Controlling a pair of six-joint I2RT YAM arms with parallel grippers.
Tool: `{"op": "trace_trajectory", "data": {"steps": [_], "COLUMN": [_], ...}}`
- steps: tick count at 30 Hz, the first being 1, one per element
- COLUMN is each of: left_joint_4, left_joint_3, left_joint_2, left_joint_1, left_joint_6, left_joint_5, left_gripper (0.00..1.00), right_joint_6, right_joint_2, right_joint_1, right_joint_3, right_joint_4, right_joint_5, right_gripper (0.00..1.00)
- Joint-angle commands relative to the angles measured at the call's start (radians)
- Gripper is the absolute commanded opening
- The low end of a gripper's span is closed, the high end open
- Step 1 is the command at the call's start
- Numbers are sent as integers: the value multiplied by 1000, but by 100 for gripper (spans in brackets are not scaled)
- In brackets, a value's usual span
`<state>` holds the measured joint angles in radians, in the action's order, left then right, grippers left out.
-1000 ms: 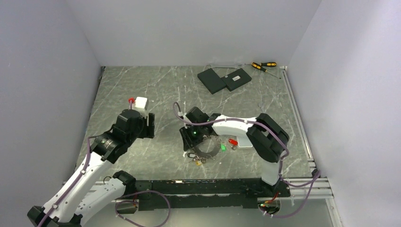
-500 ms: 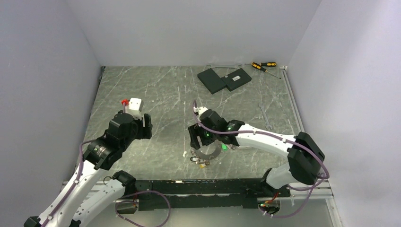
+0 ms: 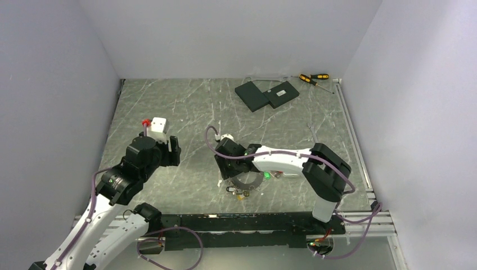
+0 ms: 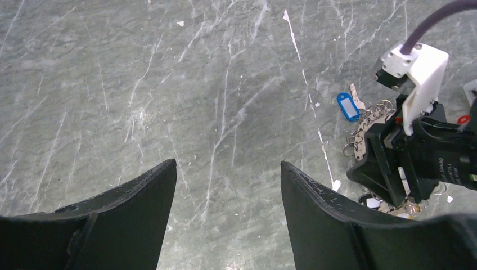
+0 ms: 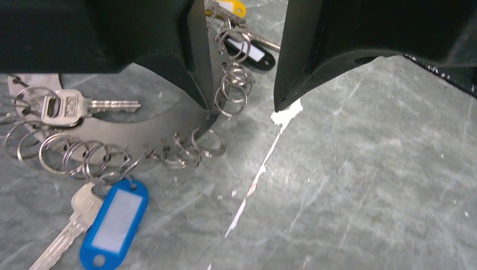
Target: Put the keys on the keyring
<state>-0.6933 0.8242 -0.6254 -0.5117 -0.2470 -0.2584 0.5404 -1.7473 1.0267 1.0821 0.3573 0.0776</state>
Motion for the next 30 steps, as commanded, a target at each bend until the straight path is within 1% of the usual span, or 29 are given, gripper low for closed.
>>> {"op": "trace_trajectory", "data": {"steps": [1, 5, 8, 12, 14, 17, 20, 23, 26, 30], "left_joint_4": [41, 46, 48, 49, 50, 52, 54, 55, 54, 52], "left_joint_3": [9, 4, 3, 1, 0, 0, 0, 0, 0, 1], "left_joint_2": [17, 28, 30, 30, 31, 29, 29, 31, 31, 39], "left_joint_1": [6, 6, 6, 6, 6, 7, 7, 9, 10, 12], "left_joint_6": [33, 34, 34, 36, 35, 37, 37, 38, 39, 39], "left_joint_5": [15, 13, 10, 6, 7, 7, 6, 7, 5, -2], "left_gripper": [72, 73, 73, 73, 73, 73, 73, 73, 73, 73], "right_joint_6": [9, -1, -3, 30, 52, 79, 74, 22, -88, -248], "right_joint_2": [-37, -78, -102, -143, -152, -166, -188, -213, -240, -265], "right_joint_1": [1, 8, 18, 61, 71, 73, 72, 67, 67, 71], "right_joint_3": [82, 137, 165, 228, 236, 233, 219, 210, 232, 270], "right_joint_4": [14, 91, 139, 262, 284, 291, 253, 172, 58, -55], "right_joint_5": [73, 137, 154, 248, 255, 225, 167, 99, 16, -67], "right_gripper": [47, 48, 53, 55, 54, 54, 54, 56, 58, 59]}}
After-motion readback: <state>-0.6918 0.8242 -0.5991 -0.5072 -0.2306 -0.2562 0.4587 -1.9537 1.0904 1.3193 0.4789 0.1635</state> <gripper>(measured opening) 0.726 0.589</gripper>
